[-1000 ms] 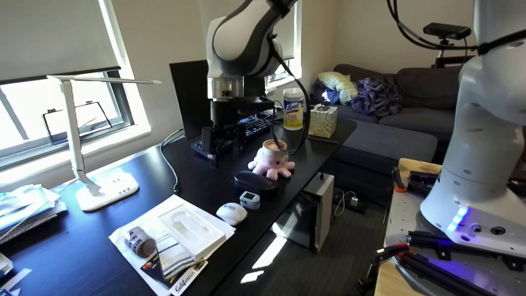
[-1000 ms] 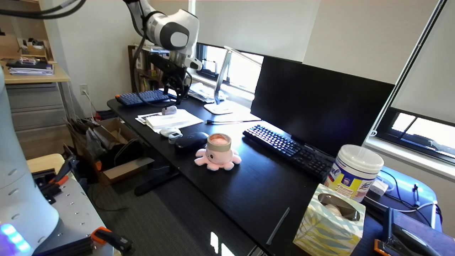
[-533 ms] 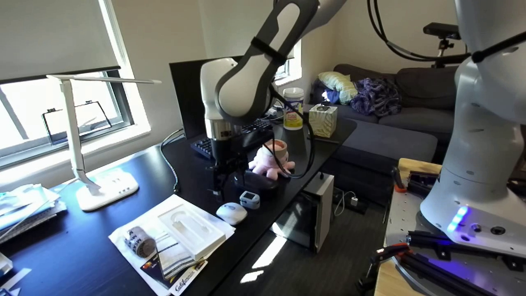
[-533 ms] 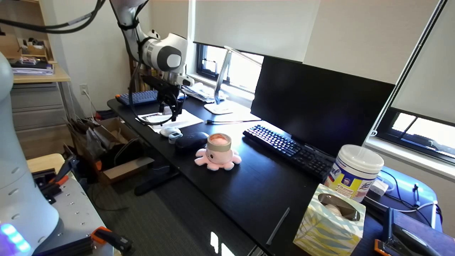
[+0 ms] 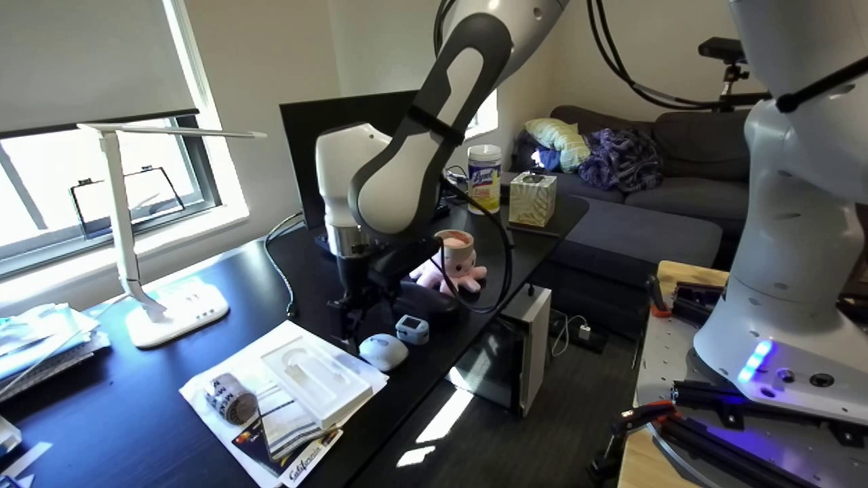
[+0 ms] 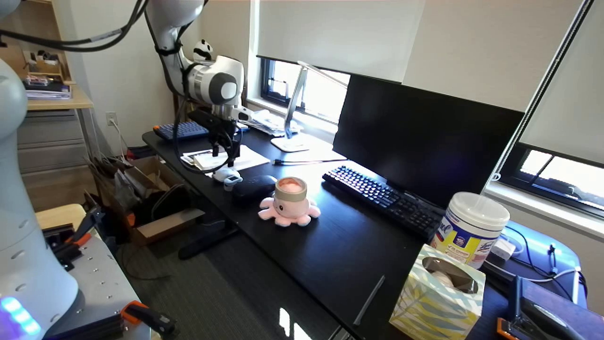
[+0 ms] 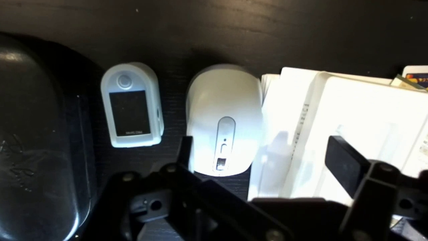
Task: Move the mouse to the right
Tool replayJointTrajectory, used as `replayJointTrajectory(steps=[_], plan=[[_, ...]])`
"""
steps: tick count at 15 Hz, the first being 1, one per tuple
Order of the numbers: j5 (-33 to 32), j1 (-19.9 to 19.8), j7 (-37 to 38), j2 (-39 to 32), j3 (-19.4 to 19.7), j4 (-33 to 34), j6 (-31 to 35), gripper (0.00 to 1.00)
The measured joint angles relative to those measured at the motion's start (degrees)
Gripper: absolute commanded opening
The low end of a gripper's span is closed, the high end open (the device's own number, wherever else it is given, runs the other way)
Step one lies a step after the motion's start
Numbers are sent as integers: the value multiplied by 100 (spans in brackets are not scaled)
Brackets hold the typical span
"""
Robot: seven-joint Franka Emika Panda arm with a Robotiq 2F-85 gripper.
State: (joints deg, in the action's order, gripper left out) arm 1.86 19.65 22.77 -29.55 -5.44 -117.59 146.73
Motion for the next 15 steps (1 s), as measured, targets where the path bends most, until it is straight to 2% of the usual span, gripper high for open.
replayJointTrajectory(steps=[4,15], plan=[[4,10,218,-102,76,7,198,100],[63,6,249,-286,78,5,197,100]])
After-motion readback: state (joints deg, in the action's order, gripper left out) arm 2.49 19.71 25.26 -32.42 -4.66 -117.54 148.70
